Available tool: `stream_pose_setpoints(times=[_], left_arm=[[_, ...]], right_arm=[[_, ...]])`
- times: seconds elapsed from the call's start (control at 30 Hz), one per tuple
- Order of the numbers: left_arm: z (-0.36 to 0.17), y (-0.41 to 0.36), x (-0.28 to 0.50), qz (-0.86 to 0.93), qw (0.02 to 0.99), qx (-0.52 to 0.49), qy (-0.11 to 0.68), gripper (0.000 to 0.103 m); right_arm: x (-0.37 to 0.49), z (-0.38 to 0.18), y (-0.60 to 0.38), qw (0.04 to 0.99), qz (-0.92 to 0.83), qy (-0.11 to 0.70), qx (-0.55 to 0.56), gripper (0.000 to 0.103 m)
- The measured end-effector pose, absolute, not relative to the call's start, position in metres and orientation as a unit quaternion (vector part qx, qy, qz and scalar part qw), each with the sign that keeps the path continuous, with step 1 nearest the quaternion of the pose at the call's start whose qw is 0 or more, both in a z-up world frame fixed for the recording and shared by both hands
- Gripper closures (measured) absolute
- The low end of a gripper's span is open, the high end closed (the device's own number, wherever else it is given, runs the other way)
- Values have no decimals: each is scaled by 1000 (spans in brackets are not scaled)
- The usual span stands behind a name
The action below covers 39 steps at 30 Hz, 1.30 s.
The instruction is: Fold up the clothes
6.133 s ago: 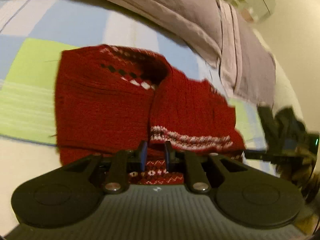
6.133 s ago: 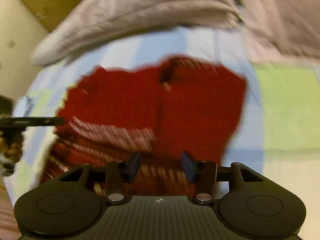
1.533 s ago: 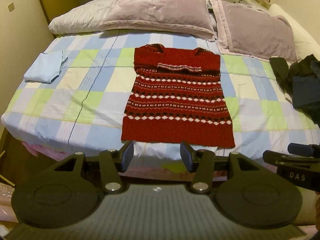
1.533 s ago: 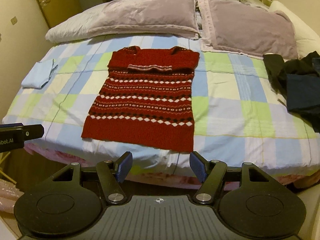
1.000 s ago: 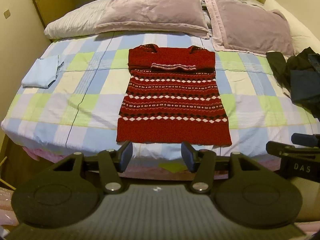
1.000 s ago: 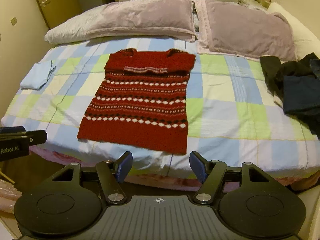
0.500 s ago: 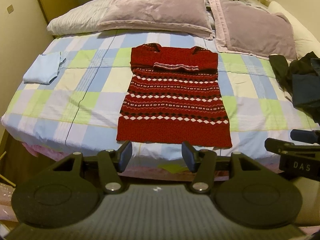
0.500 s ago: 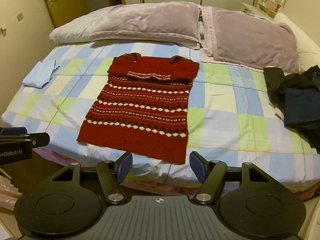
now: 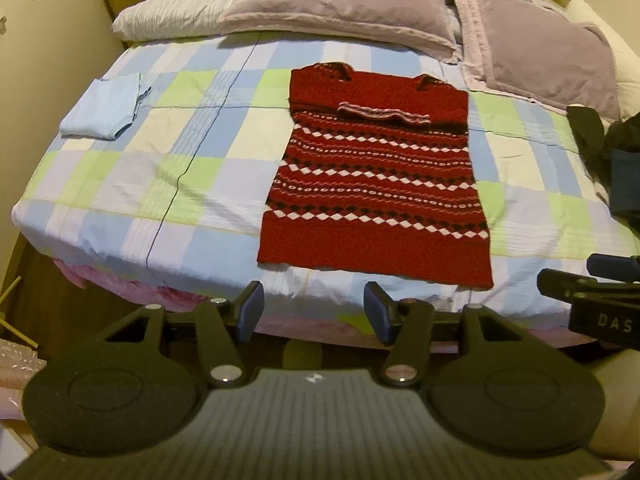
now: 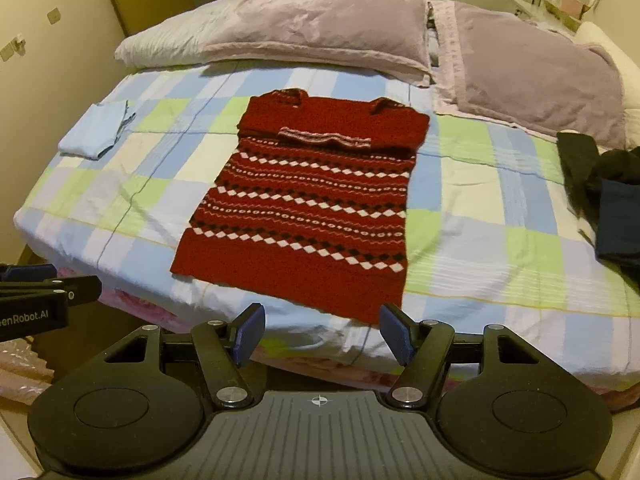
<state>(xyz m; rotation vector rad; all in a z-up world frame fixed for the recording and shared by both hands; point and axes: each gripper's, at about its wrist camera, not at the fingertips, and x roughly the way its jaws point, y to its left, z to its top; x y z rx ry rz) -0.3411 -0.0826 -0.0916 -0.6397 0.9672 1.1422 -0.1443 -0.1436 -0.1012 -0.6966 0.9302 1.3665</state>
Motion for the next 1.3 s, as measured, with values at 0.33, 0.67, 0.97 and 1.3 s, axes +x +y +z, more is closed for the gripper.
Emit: stream_pose_setpoints(times=[0.33,0.67,0.97,1.3], left_arm=[[-121,9,-365,464,720,-336,392,53],[-201,120,-407,413,705,-403,412,62],[-293,163,-428,369,676,-477,424,63],[-339,185,-441,350,698,-503,371,63]], right_arm=[[-81,-127,-117,663,556,454,-213,36],[-14,-182,-90,696,468,525,-145,37],[-11,-260,-85,688,397,601,-91,37],[7,-309,-70,667,436,598,-89,37]])
